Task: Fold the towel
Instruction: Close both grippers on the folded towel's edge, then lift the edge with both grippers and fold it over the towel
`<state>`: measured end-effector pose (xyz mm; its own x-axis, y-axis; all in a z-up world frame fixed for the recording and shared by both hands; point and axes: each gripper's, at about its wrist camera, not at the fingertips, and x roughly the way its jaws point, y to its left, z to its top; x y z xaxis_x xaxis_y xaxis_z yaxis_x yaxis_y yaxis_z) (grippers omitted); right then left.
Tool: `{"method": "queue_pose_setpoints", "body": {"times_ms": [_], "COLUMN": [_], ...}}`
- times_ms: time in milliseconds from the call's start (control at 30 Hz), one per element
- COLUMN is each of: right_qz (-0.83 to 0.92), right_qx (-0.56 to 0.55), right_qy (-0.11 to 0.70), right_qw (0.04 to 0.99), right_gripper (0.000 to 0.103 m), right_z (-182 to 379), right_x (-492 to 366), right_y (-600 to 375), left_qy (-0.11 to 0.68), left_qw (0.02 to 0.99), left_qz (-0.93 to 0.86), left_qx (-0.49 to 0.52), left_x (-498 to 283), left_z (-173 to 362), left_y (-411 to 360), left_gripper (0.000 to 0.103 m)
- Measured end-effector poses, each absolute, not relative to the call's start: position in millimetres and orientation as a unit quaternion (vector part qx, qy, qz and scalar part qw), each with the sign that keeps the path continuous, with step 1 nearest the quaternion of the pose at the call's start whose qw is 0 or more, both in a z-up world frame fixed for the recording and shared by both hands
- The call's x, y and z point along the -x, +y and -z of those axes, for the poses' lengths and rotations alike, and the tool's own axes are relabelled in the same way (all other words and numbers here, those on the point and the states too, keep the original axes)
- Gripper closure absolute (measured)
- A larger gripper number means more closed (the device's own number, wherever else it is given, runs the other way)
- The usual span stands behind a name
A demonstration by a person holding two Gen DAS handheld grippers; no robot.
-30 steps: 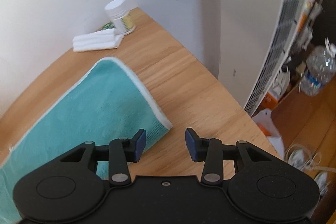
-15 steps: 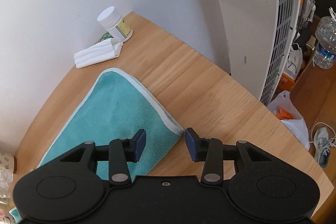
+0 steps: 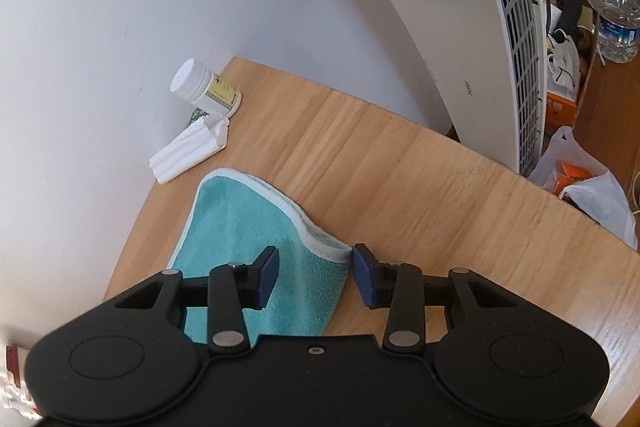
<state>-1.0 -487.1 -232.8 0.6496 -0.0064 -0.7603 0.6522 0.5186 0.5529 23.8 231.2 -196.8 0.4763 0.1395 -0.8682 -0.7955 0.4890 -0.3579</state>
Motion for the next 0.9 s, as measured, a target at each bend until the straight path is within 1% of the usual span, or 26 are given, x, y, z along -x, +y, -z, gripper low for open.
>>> {"method": "queue_pose_setpoints", "body": {"times_ms": [33, 100, 133, 167, 200, 233, 267, 333, 367, 433, 600, 767, 900], "right_qz": [0.210, 0.213, 0.216, 0.222, 0.226, 0.227, 0.228, 0.229, 0.230, 0.226, 0.181, 0.059, -0.052], "right_qx": [-0.444, -0.439, -0.434, -0.428, -0.424, -0.426, -0.425, -0.423, -0.419, -0.408, -0.355, -0.261, -0.201], "right_qy": [0.363, 0.366, 0.370, 0.376, 0.379, 0.380, 0.380, 0.382, 0.385, 0.386, 0.384, 0.375, 0.382], "right_qw": [0.792, 0.792, 0.792, 0.792, 0.791, 0.789, 0.789, 0.789, 0.790, 0.796, 0.833, 0.888, 0.900], "right_gripper": [0.063, 0.072, 0.083, 0.086, 0.087, 0.090, 0.090, 0.091, 0.094, 0.096, 0.096, 0.096, 0.097], "right_z": [232.9, 232.6, 232.5, 232.7, 233.0, 233.6, 233.7, 233.4, 232.5, 229.1, 204.9, 165.1, 149.1], "right_x": [0.1, -1.7, -3.0, -4.0, -4.7, -4.5, -4.1, -4.5, -5.4, -7.6, -22.3, -48.6, -70.5], "right_y": [-486.7, -485.6, -484.9, -484.2, -483.9, -484.3, -484.6, -484.7, -484.1, -482.0, -462.4, -402.7, -340.4], "left_qy": [0.409, 0.411, 0.412, 0.412, 0.414, 0.416, 0.418, 0.421, 0.422, 0.424, 0.427, 0.435, 0.441], "left_qw": [0.761, 0.763, 0.763, 0.763, 0.763, 0.762, 0.762, 0.763, 0.765, 0.765, 0.768, 0.776, 0.787], "left_qz": [-0.308, -0.310, -0.311, -0.313, -0.316, -0.320, -0.324, -0.324, -0.324, -0.323, -0.318, -0.309, -0.296], "left_qx": [0.398, 0.391, 0.389, 0.387, 0.384, 0.379, 0.375, 0.368, 0.364, 0.361, 0.356, 0.336, 0.313], "left_x": [-24.3, -25.5, -26.0, -26.4, -27.1, -27.6, -27.8, -28.2, -28.2, -27.6, -25.6, -26.5, -26.3], "left_z": [196.8, 197.0, 197.3, 197.7, 198.1, 198.4, 198.7, 199.4, 199.8, 200.1, 200.0, 198.1, 196.4], "left_y": [231.7, 233.1, 233.8, 234.4, 234.9, 235.1, 235.0, 235.0, 235.3, 236.3, 238.8, 236.9, 235.6], "left_gripper": [0.045, 0.054, 0.056, 0.061, 0.069, 0.073, 0.080, 0.083, 0.088, 0.088, 0.089, 0.089, 0.090]}}
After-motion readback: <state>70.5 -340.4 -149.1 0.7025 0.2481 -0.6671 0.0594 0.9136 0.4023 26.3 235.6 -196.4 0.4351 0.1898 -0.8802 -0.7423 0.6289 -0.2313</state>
